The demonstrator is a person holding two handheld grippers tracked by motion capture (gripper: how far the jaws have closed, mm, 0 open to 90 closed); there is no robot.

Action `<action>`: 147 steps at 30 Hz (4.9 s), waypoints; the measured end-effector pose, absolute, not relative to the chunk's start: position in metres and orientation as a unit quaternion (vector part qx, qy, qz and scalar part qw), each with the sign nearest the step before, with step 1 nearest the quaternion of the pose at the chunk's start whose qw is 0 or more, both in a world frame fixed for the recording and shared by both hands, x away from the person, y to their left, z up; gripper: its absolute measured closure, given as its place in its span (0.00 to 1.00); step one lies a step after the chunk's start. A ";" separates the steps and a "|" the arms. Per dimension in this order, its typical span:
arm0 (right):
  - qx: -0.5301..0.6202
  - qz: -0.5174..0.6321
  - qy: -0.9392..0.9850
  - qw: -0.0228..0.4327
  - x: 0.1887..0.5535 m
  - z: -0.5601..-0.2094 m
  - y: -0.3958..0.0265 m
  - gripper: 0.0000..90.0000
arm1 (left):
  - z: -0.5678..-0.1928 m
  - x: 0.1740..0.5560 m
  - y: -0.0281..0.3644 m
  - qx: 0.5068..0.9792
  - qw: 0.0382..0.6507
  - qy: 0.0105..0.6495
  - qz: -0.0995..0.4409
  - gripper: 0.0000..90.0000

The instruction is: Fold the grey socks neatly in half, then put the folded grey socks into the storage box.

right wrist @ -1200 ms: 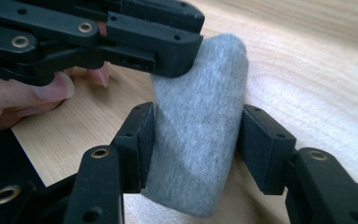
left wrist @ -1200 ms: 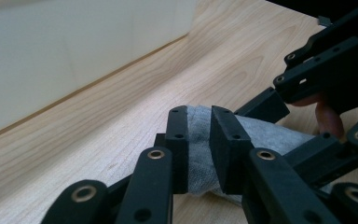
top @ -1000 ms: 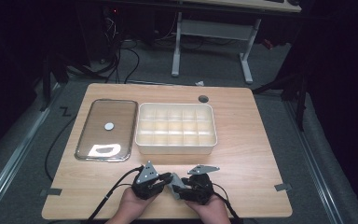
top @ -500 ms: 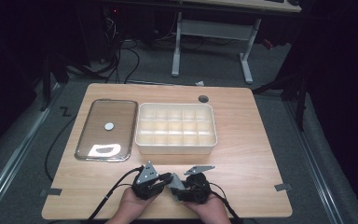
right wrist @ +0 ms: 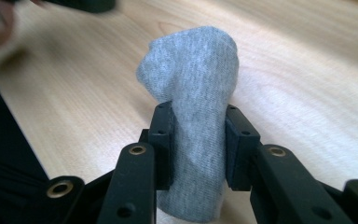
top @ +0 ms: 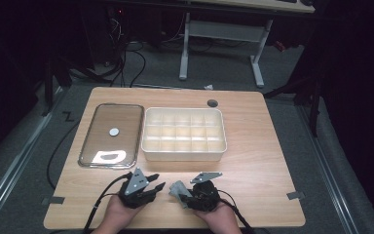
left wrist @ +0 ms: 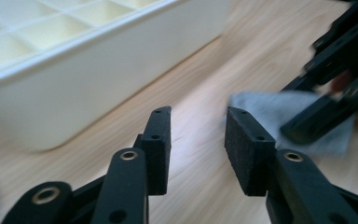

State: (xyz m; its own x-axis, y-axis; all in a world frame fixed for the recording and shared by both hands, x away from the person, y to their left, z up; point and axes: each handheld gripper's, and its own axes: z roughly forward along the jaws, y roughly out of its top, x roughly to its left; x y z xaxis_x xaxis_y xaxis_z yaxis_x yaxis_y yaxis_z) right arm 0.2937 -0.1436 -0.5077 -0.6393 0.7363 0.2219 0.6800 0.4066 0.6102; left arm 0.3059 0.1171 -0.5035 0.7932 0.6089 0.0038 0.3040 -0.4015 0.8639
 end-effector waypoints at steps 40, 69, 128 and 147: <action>0.495 0.251 0.826 0.101 0.325 -0.463 -0.216 0.77 | -0.529 0.317 0.156 0.818 0.443 0.332 0.158 0.60; 0.493 0.256 0.820 0.136 0.345 -0.415 -0.240 0.78 | -0.526 0.321 0.153 0.812 0.462 0.325 0.145 0.59; 0.504 0.063 0.859 0.066 0.467 -0.451 -0.197 0.79 | -0.526 0.316 0.164 0.812 0.466 0.325 0.135 0.56; 0.510 0.056 0.856 0.059 0.469 -0.463 -0.196 0.79 | -0.526 0.315 0.163 0.814 0.464 0.322 0.135 0.56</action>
State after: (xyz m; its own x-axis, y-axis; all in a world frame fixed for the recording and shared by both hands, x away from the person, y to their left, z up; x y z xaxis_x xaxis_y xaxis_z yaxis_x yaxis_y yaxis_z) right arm 0.4687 -0.1958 -0.4628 -0.4720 0.8805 -0.0440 0.8672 0.4727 0.1567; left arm 0.3152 0.1632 -0.5260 0.7559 0.6499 -0.0786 0.3987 -0.3618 0.8427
